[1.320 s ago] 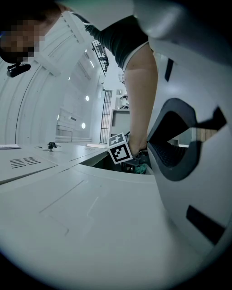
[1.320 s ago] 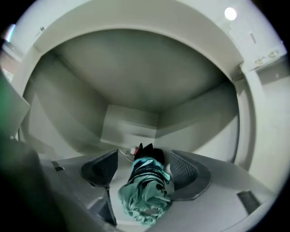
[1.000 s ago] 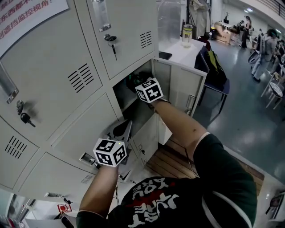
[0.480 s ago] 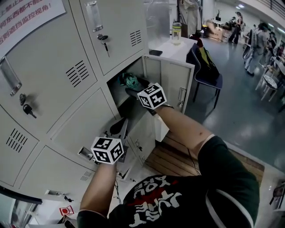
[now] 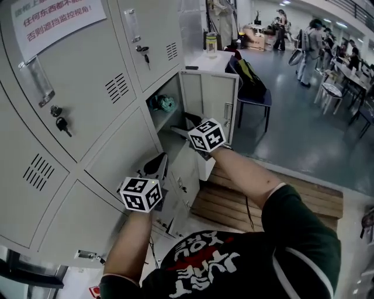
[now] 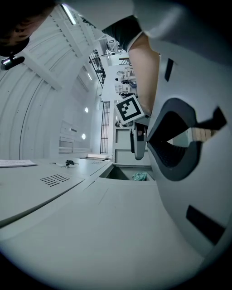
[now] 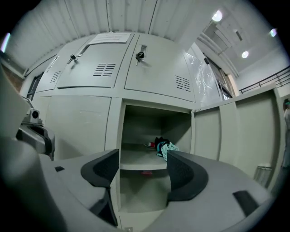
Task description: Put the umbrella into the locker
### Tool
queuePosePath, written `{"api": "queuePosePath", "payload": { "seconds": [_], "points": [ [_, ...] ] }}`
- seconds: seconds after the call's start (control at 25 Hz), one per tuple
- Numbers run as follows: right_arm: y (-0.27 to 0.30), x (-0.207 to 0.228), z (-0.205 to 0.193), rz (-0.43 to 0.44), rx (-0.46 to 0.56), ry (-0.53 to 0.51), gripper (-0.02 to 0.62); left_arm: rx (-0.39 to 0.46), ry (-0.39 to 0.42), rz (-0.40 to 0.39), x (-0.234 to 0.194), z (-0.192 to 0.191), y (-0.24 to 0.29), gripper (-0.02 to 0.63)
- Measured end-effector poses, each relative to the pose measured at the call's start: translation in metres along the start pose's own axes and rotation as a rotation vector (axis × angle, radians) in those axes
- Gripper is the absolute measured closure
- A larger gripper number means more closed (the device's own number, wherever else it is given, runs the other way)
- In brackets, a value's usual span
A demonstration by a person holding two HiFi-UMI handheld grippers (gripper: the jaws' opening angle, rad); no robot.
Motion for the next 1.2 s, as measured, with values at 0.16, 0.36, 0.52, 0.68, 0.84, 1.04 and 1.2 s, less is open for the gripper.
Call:
{"api": "queuePosePath", "payload": {
  "seconds": [0.16, 0.36, 0.52, 0.68, 0.84, 1.04, 1.2],
  "points": [
    [-0.024, -0.025, -0.006, -0.041, 0.002, 0.018, 0.262, -0.001, 0.004, -0.039, 0.002, -0.003, -0.019, 0.598],
    [-0.064, -0.049, -0.019, -0.088, 0.026, 0.062, 0.36, -0.004, -0.005, -0.062, 0.002, -0.01, -0.032, 0.597],
    [-0.096, -0.056, -0.037, -0.109, 0.028, 0.087, 0.455, -0.009, -0.006, -0.046, 0.001, -0.016, -0.032, 0.597],
    [-0.121, -0.05, -0.052, -0.129, 0.039, 0.126, 0.53, 0.005, -0.017, -0.012, -0.001, -0.019, -0.026, 0.597],
    [-0.133, -0.047, -0.067, -0.116, 0.025, 0.156, 0.552, 0.015, -0.057, 0.016, -0.002, -0.025, -0.022, 0.597],
    [-0.134, -0.041, -0.073, -0.098, 0.012, 0.16, 0.56, 0.022, -0.074, 0.035, -0.001, -0.03, -0.019, 0.597],
    [-0.131, -0.042, -0.069, -0.08, 0.018, 0.149, 0.561, 0.016, -0.077, 0.032, 0.001, -0.032, -0.018, 0.597]
  ]
}}
Point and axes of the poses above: the fingertips, and each gripper's own axes: y forward along the fingers, x to its right, z out of its top, the point moved 4 cm from there along -y, backward along the fingers, and after that the axes turned 10 degrees about z, right-handed, at the moved point
